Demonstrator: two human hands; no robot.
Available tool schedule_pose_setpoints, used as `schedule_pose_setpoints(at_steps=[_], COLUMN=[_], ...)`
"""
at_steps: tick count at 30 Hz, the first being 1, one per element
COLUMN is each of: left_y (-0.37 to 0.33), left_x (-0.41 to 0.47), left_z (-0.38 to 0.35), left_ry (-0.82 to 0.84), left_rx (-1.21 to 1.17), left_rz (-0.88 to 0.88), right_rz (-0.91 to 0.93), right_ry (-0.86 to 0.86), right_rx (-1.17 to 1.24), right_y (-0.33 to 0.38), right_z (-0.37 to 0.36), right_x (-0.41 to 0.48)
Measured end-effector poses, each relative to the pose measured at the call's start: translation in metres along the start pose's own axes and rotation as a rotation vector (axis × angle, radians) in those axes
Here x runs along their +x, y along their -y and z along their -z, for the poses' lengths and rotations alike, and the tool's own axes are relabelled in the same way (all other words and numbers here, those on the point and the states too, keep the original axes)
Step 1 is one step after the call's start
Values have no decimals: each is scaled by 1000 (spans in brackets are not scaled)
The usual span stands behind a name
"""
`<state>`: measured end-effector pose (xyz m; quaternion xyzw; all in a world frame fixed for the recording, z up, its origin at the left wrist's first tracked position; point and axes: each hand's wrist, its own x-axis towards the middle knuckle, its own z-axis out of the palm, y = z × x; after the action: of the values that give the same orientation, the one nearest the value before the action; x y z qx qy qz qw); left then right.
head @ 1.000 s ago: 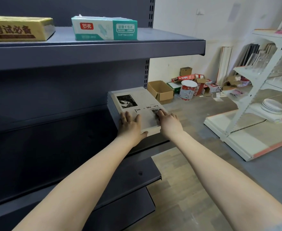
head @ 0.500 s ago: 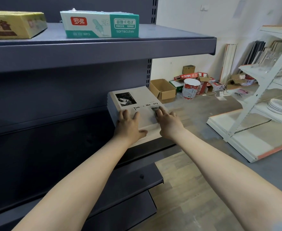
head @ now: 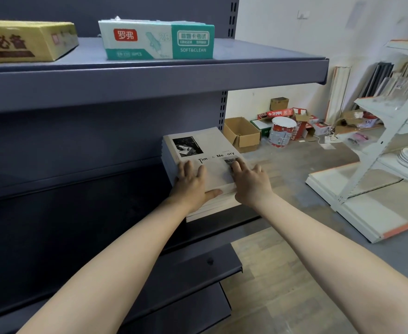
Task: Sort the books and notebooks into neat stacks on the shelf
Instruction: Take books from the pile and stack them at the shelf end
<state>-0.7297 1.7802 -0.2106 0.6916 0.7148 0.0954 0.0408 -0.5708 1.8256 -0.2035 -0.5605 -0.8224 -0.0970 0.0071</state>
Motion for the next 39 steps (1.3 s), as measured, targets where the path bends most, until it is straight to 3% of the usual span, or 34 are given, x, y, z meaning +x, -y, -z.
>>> schedule_pose_setpoints(at_steps=[7,17,28,34,39], left_y=[1,2,2,22,51], left_x=[1,-4,-4,-30,-47], left_z=[1,7,19,20,29], left_ry=[33,78,155,65,60], left_rx=[47,-27,-17,1,26], left_rz=[-19,-43,-35,-47,13], right_rz=[0,-17,-42,99,235], right_ry=[6,39,134,-143,-182], right_rx=[-7,203,107,183,261], right_y=[0,-10,1,21,57], right_z=[-1,-5,23,17,19], right_x=[1,0,-2,-31,-34])
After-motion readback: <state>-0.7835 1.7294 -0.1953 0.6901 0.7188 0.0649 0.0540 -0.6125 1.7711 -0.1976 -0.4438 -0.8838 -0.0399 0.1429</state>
